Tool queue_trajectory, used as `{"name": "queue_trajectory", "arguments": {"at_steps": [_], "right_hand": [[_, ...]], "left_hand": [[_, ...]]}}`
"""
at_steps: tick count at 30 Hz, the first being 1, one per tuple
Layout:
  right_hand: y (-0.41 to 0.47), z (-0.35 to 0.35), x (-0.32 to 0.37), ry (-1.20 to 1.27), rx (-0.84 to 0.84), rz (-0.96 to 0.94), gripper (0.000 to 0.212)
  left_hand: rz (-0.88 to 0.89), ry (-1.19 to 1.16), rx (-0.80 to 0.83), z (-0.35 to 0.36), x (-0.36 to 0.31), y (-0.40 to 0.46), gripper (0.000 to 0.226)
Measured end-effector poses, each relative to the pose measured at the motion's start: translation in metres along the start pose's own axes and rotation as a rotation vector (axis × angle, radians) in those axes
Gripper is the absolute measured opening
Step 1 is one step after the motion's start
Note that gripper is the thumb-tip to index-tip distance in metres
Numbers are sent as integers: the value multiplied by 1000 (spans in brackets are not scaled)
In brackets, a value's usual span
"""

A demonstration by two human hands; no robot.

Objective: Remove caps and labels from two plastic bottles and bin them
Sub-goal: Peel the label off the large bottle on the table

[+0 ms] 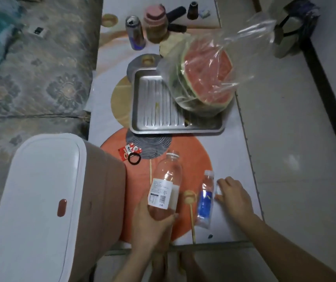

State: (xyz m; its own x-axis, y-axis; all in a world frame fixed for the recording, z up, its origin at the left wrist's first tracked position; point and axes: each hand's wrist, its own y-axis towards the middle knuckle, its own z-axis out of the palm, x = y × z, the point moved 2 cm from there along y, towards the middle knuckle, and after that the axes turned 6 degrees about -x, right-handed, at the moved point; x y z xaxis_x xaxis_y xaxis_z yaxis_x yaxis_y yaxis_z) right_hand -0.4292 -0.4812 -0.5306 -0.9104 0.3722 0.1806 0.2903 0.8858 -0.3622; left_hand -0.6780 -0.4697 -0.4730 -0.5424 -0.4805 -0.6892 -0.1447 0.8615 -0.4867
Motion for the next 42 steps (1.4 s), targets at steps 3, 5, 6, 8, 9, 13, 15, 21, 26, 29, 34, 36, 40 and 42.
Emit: {"name": "queue_trajectory", "arguments": {"at_steps": [3, 5, 6, 8, 9, 13, 15, 21, 26, 29, 34, 36, 40, 42], "right_hand": [[4, 15, -2, -42, -11, -21, 31], [5, 19, -5, -55, -2, -37, 30], [7, 22, -7, -54, 8, -40, 30], [7, 26, -11, -46, 34, -39, 32], [7, 27, -11, -43, 44, -36, 34], [-1, 21, -13, -7, 21, -5, 50], [-12, 13, -10, 141, -108, 58, 47], [-46, 25, 42, 421, -163, 165, 79], [-29, 30, 64, 414, -124, 307, 89], [-15, 24, 69, 447, -108, 201, 88], [38, -12, 58, 301, -107, -205, 72], [63, -25, 48, 229, -62, -291, 66], [93, -36, 32, 113, 13, -435, 53], [99, -38, 27, 85, 34, -464, 54]], "left_hand": [[-19, -25, -2, 5, 9, 7, 76], [-12, -19, -13, 7, 12, 10, 75], [-15, -17, -14, 8, 14, 12, 76], [-25, -17, -16, 10, 16, 14, 78], [-35, -17, -19, 11, 17, 14, 79], [-77, -41, -7, 9, 19, 14, 84], [-89, -59, -12, 6, 19, 12, 84], [-92, -50, -32, 4, 20, 12, 83], [-95, -71, -38, 3, 22, 12, 88], [-97, -78, -40, 3, 24, 13, 87], [-127, -86, -61, 5, 25, 15, 90], [-138, -104, -71, 9, 25, 17, 89], [-182, -166, -85, 20, 26, 20, 88], [-204, -193, -81, 25, 26, 21, 86]]}}
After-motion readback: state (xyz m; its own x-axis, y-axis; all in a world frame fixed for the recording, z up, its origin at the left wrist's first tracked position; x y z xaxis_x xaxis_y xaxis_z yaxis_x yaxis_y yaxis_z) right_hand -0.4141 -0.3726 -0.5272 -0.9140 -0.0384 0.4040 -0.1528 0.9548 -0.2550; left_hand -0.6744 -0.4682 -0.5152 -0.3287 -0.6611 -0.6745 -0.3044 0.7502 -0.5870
